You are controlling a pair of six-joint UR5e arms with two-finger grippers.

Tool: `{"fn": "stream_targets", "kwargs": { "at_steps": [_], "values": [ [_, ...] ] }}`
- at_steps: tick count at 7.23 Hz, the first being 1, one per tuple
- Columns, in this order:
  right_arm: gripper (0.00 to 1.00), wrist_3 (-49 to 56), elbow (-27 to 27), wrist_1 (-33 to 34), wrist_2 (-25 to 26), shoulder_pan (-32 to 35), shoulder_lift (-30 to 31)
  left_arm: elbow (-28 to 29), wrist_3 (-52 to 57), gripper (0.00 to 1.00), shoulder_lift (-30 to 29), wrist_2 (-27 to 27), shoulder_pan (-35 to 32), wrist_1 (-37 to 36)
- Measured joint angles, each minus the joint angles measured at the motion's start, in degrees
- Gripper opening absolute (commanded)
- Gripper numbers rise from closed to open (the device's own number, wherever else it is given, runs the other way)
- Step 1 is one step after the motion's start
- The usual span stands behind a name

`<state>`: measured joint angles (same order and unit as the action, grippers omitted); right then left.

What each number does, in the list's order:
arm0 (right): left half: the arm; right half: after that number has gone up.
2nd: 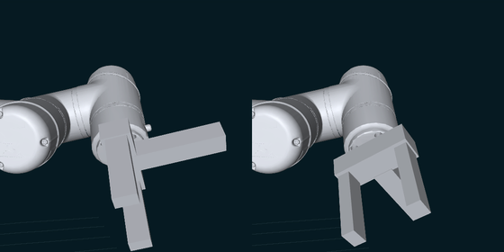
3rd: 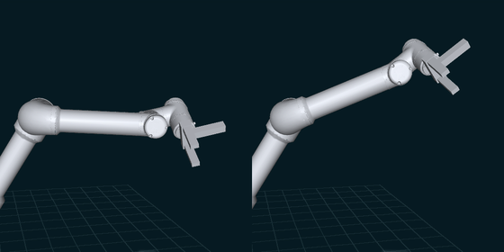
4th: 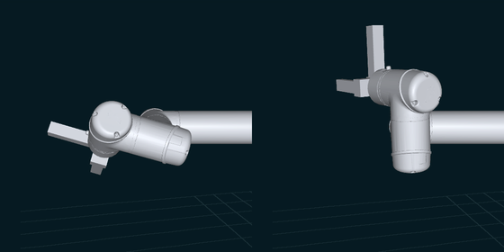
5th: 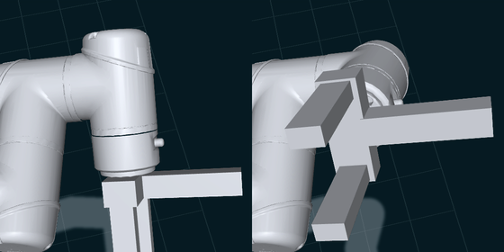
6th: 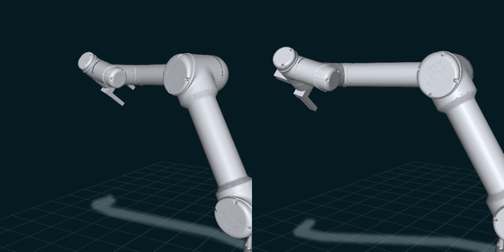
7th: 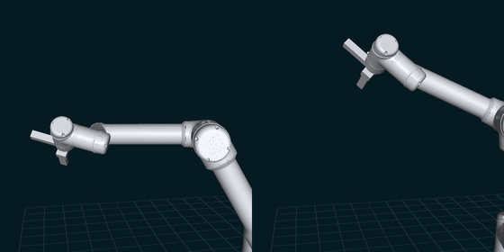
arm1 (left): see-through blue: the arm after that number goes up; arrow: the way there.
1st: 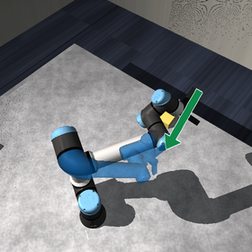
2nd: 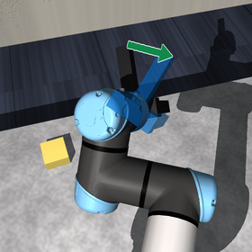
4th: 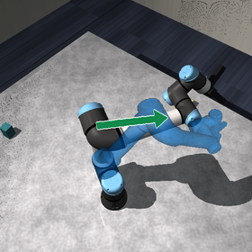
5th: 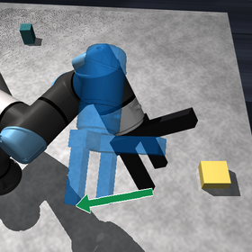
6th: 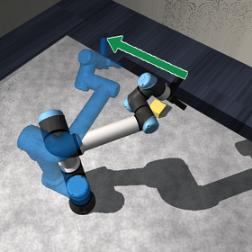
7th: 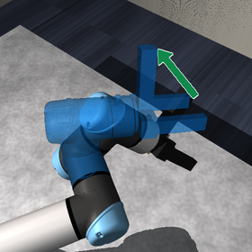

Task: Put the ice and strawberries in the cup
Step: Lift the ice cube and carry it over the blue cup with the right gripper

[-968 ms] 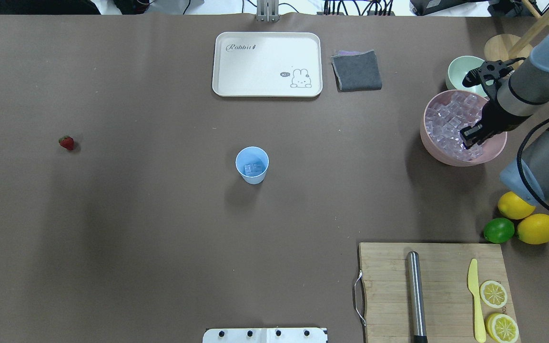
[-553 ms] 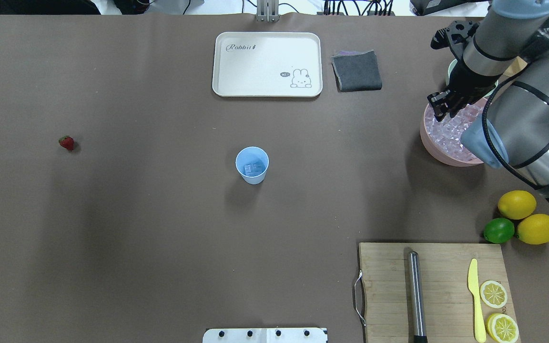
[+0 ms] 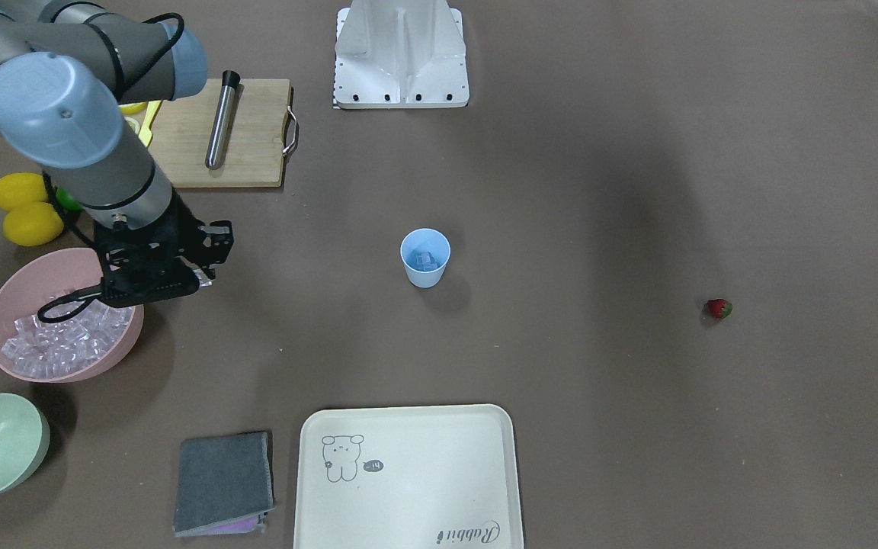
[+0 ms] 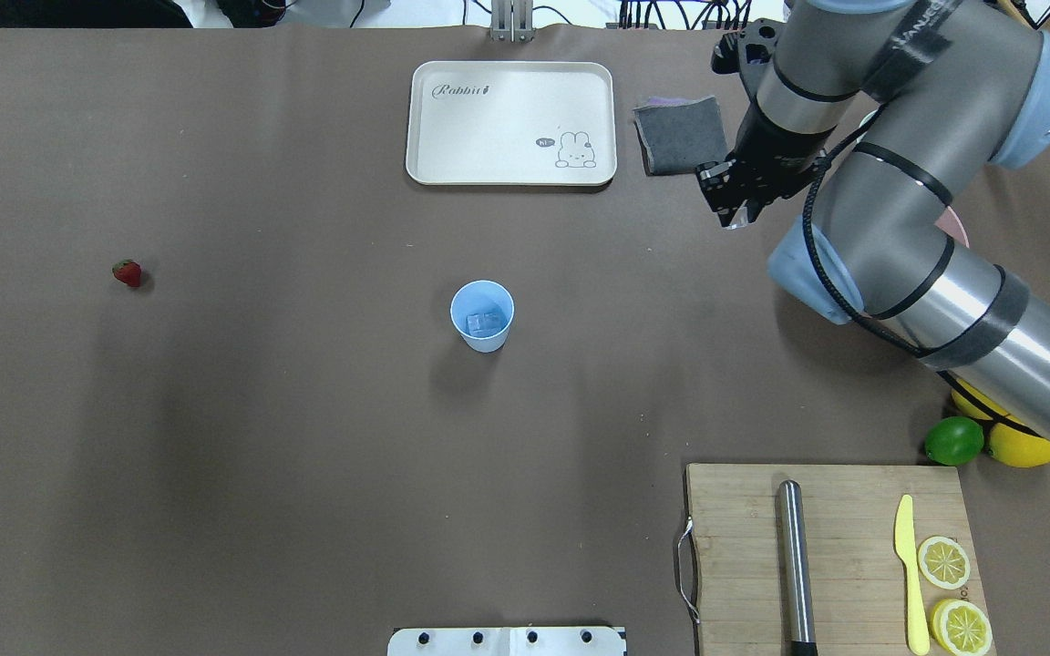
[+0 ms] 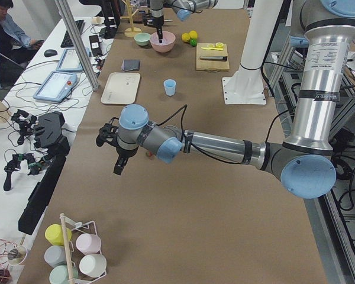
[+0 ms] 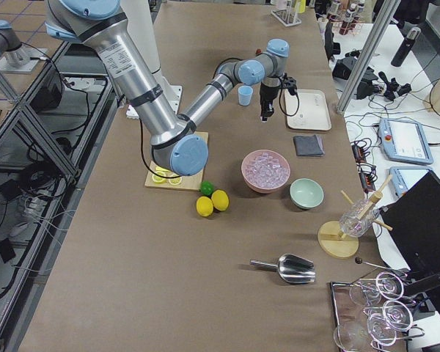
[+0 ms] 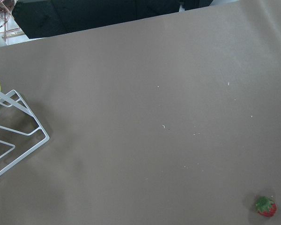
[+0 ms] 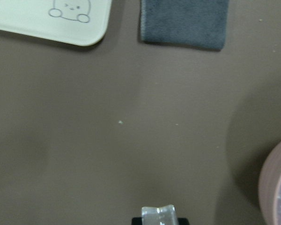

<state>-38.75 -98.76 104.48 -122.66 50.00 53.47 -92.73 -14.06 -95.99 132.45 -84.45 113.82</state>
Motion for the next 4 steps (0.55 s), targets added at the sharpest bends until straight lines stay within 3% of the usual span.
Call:
{"fn": "stream_targets", "kwargs": {
  "at_steps": [4],
  "values": [
    [0.03, -11.8, 2.5, -0.1, 3.7, -8.0, -8.6, 0.3, -0.1, 0.98, -0.1, 0.0, 0.4, 0.0]
  ]
}}
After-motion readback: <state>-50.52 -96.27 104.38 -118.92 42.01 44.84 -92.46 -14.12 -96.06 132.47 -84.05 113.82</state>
